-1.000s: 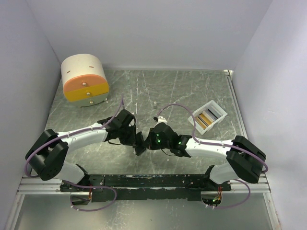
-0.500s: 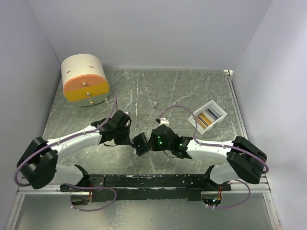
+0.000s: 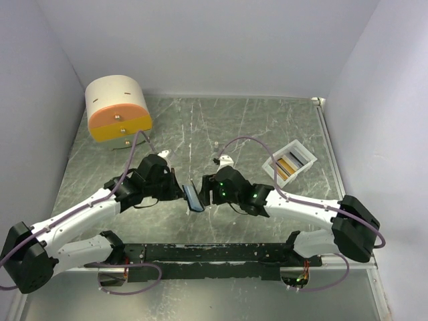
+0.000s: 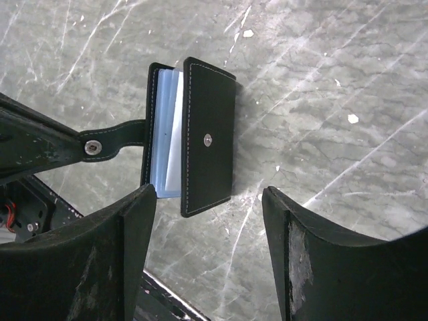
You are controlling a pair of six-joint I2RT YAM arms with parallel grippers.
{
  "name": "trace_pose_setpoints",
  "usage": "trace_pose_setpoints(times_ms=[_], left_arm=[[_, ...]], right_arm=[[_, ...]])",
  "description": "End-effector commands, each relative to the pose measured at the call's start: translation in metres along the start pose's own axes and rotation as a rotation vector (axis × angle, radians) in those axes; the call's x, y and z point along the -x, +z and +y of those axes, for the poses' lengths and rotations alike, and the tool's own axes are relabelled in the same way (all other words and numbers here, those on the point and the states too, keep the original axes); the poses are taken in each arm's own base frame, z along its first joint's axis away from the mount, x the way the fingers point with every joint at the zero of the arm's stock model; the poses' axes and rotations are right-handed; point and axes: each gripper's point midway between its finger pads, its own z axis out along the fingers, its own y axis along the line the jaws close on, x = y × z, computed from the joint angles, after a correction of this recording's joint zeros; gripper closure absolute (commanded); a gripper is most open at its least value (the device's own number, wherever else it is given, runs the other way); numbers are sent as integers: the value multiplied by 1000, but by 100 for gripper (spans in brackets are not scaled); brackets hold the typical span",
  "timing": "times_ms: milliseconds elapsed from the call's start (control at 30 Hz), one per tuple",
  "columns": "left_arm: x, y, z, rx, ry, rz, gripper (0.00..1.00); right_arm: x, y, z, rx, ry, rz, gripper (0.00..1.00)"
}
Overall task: Put the credit cards into the card holder
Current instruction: Open the card holder at the center of the board.
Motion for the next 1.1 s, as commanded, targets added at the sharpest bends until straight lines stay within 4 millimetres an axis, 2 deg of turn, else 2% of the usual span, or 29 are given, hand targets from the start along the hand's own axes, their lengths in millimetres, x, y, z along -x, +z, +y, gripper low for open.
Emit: trace_pose_setpoints(times_ms=[0,200,300,433,533,667,767,867,967,1067], left_arm=[[-5,5,0,-11,-11,30,93],[-9,8,21,93,-11,30,93],[-13,9,25,102,-10,45,93],[-11,7,20,79,-15,36,93],[-6,5,14,56,-15,20,93],[-2,4,8,42,-14,14,93],[0,4,6,37,-14,13,93],[-1,3,9,52,-16,11,93],[-1,1,14,74,-19,2,93],[-2,-2,26,136,-37,-10,93]], right_arm=[[1,7,9,35,-55,19,36],[1,30,6,-10,-55,35,42],[-3,37,10,0,-61,75,44],[-4,34,32,109,-45,92,39],[-3,29,39,146,-19,85,35],[-10,33,33,119,-14,103,24],[-17,40,24,67,-19,132,24],[-18,46,8,-22,-25,125,34],[-18,48,-5,-82,-41,118,53],[-20,46,-17,-129,-41,108,78]])
